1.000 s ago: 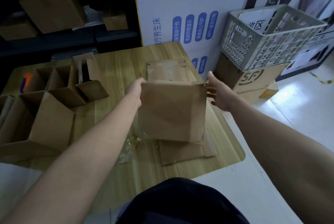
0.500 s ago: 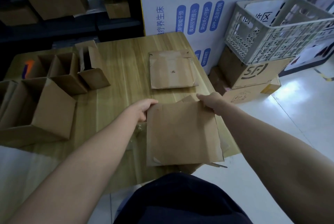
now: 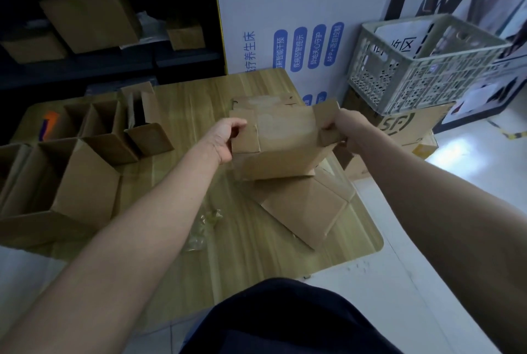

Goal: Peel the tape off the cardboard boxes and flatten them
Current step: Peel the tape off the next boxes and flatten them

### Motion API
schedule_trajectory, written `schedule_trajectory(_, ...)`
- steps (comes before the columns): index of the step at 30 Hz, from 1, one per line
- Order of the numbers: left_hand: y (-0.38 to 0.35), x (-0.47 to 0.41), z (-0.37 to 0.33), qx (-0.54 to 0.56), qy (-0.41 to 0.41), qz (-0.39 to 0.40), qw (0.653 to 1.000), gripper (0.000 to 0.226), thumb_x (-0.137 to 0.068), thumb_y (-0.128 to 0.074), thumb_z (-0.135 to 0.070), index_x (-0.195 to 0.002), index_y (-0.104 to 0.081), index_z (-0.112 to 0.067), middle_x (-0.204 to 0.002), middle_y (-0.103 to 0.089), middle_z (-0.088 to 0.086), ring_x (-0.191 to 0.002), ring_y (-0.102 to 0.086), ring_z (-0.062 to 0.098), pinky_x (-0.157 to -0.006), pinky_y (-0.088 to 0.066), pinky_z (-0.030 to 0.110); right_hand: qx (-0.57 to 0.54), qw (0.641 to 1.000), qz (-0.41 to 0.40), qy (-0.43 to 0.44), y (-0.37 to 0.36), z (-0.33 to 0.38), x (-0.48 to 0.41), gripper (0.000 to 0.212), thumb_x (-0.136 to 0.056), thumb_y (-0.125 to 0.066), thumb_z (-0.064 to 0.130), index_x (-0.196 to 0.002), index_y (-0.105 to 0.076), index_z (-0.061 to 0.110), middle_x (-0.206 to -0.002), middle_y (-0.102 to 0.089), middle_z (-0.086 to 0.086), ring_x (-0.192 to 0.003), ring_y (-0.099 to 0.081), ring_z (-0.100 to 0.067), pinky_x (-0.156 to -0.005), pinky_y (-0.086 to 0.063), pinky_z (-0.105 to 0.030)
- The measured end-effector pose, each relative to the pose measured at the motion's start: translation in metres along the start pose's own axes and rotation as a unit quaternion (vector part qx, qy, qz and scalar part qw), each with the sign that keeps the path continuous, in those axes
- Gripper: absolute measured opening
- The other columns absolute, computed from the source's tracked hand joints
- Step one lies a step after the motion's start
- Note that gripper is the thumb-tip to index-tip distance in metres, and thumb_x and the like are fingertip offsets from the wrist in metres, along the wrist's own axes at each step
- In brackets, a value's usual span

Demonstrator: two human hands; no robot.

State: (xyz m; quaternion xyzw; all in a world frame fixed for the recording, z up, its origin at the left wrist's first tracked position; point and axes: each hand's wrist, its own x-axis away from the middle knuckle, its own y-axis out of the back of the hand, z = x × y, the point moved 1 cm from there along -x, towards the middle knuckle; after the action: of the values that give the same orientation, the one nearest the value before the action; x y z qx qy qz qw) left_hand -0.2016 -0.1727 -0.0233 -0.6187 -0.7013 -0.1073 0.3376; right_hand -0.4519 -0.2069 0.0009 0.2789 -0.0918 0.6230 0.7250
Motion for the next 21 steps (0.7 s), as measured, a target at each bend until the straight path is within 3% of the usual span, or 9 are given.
schedule_trajectory(2, 0.001, -0.001, -0.004, 0.016, 0.006, -0.009, 1.000, 0.030, -0.084, -0.061, -0.047, -0.086, -0.064, -0.016, -0.080, -0.070, 0.007, -0.077, -0.064, 0.025, -0.068, -0.053, 0.037, 0.004, 1.000, 0.020, -0.013, 0.005, -0.003, 0.002, 0.022, -0.071, -0.063, 0.006, -0.091, -0.060, 0.015, -0.090, -0.062, -0.005, -0.080, -0.061, -0.020, -0.062, -0.051, -0.029)
schedule_trajectory(4, 0.004, -0.004, -0.003, -0.006, 0.034, -0.033, 0.999, 0.049, -0.080, -0.061, -0.058, -0.097, -0.065, -0.013, -0.089, -0.071, 0.009, -0.088, -0.065, 0.026, -0.076, -0.052, 0.039, 0.030, 0.997, 0.063, -0.037, 0.009, -0.006, 0.005, 0.023, -0.071, -0.065, 0.007, -0.092, -0.061, 0.015, -0.092, -0.064, -0.005, -0.079, -0.062, -0.020, -0.056, -0.051, -0.025)
schedule_trajectory(6, 0.007, -0.004, 0.002, -0.062, 0.070, -0.065, 0.993, 0.040, -0.083, -0.064, -0.048, -0.097, -0.063, -0.011, -0.092, -0.068, 0.009, -0.087, -0.065, 0.026, -0.085, -0.051, 0.040, 0.079, 0.987, 0.124, -0.061, 0.013, -0.010, 0.004, 0.028, -0.076, -0.067, 0.025, -0.102, -0.059, 0.015, -0.102, -0.064, -0.003, -0.089, -0.060, -0.020, -0.072, -0.050, -0.030)
schedule_trajectory(8, 0.009, -0.002, 0.008, -0.090, 0.096, -0.086, 0.988, 0.020, -0.086, -0.065, -0.030, -0.082, -0.061, -0.010, -0.081, -0.065, 0.008, -0.073, -0.063, 0.024, -0.085, -0.052, 0.037, 0.110, 0.978, 0.155, -0.089, 0.015, -0.013, 0.001, 0.053, -0.077, -0.062, 0.055, -0.110, -0.057, 0.014, -0.107, -0.061, -0.003, -0.098, -0.056, -0.022, -0.094, -0.041, -0.041)
schedule_trajectory(10, 0.010, -0.003, 0.014, -0.102, 0.119, -0.093, 0.983, 0.016, -0.088, -0.063, -0.019, -0.079, -0.059, -0.007, -0.081, -0.063, 0.010, -0.074, -0.061, 0.024, -0.083, -0.052, 0.037, 0.121, 0.975, 0.148, -0.115, 0.016, -0.017, -0.004, 0.069, -0.074, -0.056, 0.071, -0.110, -0.056, 0.012, -0.107, -0.060, -0.007, -0.099, -0.055, -0.025, -0.096, -0.039, -0.046)
schedule_trajectory(13, 0.014, -0.003, 0.033, -0.173, 0.159, -0.068, 0.970, 0.018, -0.094, -0.058, -0.016, -0.081, -0.055, -0.003, -0.084, -0.061, 0.011, -0.084, -0.060, 0.023, -0.090, -0.048, 0.037, 0.166, 0.964, 0.145, -0.149, 0.012, -0.029, -0.007, 0.072, -0.076, -0.061, 0.065, -0.120, -0.053, 0.008, -0.112, -0.058, -0.010, -0.102, -0.054, -0.031, -0.086, -0.046, -0.047)
schedule_trajectory(15, 0.020, -0.005, 0.055, -0.250, 0.184, -0.059, 0.949, 0.021, -0.095, -0.055, -0.018, -0.082, -0.052, -0.002, -0.081, -0.057, 0.010, -0.079, -0.057, 0.023, -0.096, -0.045, 0.038, 0.235, 0.949, 0.142, -0.156, 0.007, -0.042, -0.006, 0.072, -0.079, -0.065, 0.055, -0.132, -0.047, 0.009, -0.118, -0.055, -0.011, -0.107, -0.053, -0.034, -0.089, -0.046, -0.050)
schedule_trajectory(18, 0.028, -0.007, 0.088, -0.335, 0.184, -0.060, 0.922, 0.017, -0.095, -0.056, -0.019, -0.089, -0.054, -0.004, -0.080, -0.056, 0.010, -0.081, -0.058, 0.024, -0.081, -0.047, 0.034, 0.291, 0.930, 0.148, -0.166, -0.006, -0.064, 0.000, 0.080, -0.082, -0.067, 0.047, -0.144, -0.032, 0.009, -0.142, -0.041, -0.011, -0.122, -0.045, -0.038, -0.089, -0.043, -0.052)
schedule_trajectory(21, 0.034, -0.010, 0.113, -0.351, 0.162, -0.052, 0.921, 0.026, -0.094, -0.058, -0.021, -0.073, -0.056, -0.005, -0.064, -0.060, 0.007, -0.059, -0.057, 0.017, -0.056, -0.041, 0.024, 0.329, 0.916, 0.144, -0.177, -0.023, -0.087, 0.010, 0.079, -0.086, -0.064, 0.043, -0.146, -0.026, 0.008, -0.150, -0.031, -0.014, -0.125, -0.042, -0.041, -0.086, -0.042, -0.052)
